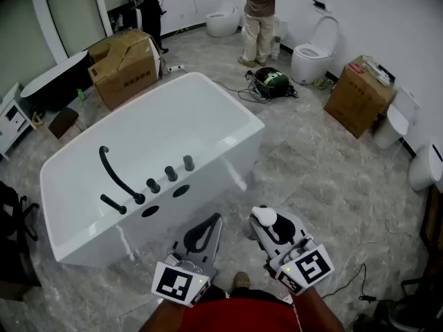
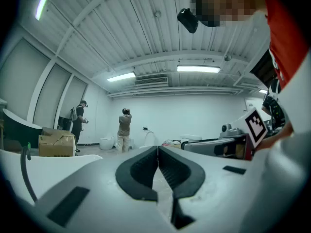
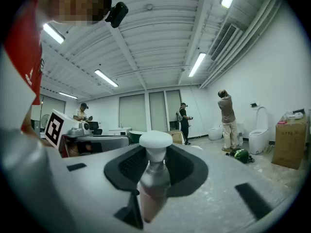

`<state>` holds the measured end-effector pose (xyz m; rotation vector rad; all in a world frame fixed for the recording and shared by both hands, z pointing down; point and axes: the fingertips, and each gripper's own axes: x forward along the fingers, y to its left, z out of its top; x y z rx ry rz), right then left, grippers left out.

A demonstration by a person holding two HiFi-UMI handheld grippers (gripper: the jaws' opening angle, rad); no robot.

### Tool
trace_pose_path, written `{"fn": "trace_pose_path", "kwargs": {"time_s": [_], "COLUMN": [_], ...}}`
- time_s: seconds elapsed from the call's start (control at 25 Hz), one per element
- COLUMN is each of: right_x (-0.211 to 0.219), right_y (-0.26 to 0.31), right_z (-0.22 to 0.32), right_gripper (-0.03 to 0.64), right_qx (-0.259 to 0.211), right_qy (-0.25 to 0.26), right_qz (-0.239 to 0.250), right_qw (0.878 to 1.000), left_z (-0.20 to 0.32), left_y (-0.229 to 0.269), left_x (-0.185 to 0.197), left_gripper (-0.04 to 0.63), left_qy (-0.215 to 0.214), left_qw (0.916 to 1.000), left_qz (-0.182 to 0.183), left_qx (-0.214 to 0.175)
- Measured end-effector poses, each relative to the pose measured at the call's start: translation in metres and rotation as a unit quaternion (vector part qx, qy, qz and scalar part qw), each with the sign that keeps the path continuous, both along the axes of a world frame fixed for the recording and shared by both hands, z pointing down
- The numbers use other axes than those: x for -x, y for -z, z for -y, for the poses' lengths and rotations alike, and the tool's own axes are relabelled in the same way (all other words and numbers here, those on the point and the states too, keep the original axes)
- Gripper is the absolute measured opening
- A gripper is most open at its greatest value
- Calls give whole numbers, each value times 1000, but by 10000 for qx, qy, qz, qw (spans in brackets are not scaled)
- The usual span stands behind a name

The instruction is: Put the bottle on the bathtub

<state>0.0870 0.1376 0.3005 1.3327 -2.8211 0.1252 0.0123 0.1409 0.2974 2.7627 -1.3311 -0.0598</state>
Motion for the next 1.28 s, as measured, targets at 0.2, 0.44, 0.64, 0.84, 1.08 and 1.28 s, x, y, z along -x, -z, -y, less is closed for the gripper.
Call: {"fn": "trace_pose_path", "kwargs": {"time_s": [0.2,0.44,0.64,0.84,1.08,1.28], "right_x": [8,29,52,73,85,89], "right_y": [0,1,-2,-16,-34,-58], "right_z": [0,11,28,61,120,182], "right_gripper": [109,109,109,109,109,109], "right_qx": [48,66,91,77,45,8], "right_qy": [3,-79,-235,-296,-253,-77], "right_qz": [97,111,83,-120,-161,-163], "right_qw": [9999,9999,9996,9995,9995,9998], "left_z": [4,13,22,46,92,149], "left_y": [6,7,-3,-10,-20,-30], "left_x": [11,37,68,91,105,107], "left_gripper": [11,11,11,11,11,11], "left_qy": [94,100,-39,-20,133,417], "left_qw": [9998,9995,9997,9996,9997,9989], "left_qz": [-54,-134,-170,-178,-151,-92], "left_qx": [-172,-254,-144,-198,-150,-173]}}
